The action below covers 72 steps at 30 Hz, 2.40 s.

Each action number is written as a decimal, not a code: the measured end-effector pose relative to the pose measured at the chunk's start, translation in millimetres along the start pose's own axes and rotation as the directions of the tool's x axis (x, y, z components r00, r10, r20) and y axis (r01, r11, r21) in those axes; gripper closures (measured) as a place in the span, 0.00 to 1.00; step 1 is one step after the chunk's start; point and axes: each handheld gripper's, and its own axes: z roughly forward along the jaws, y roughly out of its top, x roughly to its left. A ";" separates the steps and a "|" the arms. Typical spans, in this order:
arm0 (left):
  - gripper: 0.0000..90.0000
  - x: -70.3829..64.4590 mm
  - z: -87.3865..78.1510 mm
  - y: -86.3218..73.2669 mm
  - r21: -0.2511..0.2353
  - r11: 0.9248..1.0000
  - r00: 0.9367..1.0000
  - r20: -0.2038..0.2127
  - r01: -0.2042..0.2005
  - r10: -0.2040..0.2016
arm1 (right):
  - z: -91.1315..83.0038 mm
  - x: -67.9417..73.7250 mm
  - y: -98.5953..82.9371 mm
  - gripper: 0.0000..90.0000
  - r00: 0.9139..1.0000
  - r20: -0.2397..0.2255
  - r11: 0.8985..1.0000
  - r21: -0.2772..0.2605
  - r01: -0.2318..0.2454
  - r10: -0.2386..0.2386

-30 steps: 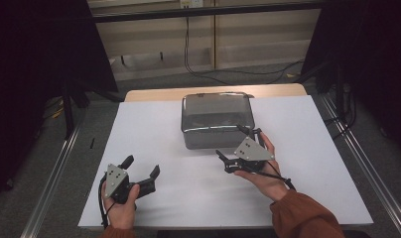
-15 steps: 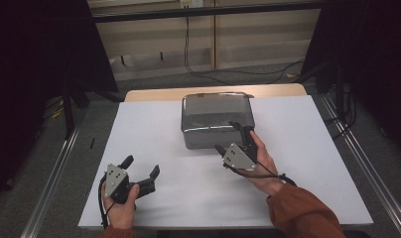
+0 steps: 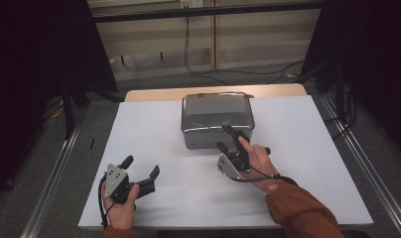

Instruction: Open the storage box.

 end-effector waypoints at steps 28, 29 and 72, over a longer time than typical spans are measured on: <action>0.04 -0.6 1.9 -0.4 0.028 0.999 1.000 0.006 -0.014 0.014 | 12.8 12.7 -2.8 0.72 0.984 -0.015 0.981 0.079 0.176 -0.175; 0.04 -0.5 1.8 -0.2 0.030 0.999 1.000 0.007 -0.017 0.017 | 12.8 13.1 -2.8 0.72 0.984 -0.015 0.981 0.079 0.179 -0.178; 0.05 -4.4 21.0 10.0 0.049 0.998 0.988 0.155 -0.034 0.026 | 12.4 5.2 0.9 0.89 0.986 -0.003 0.984 0.055 0.168 -0.168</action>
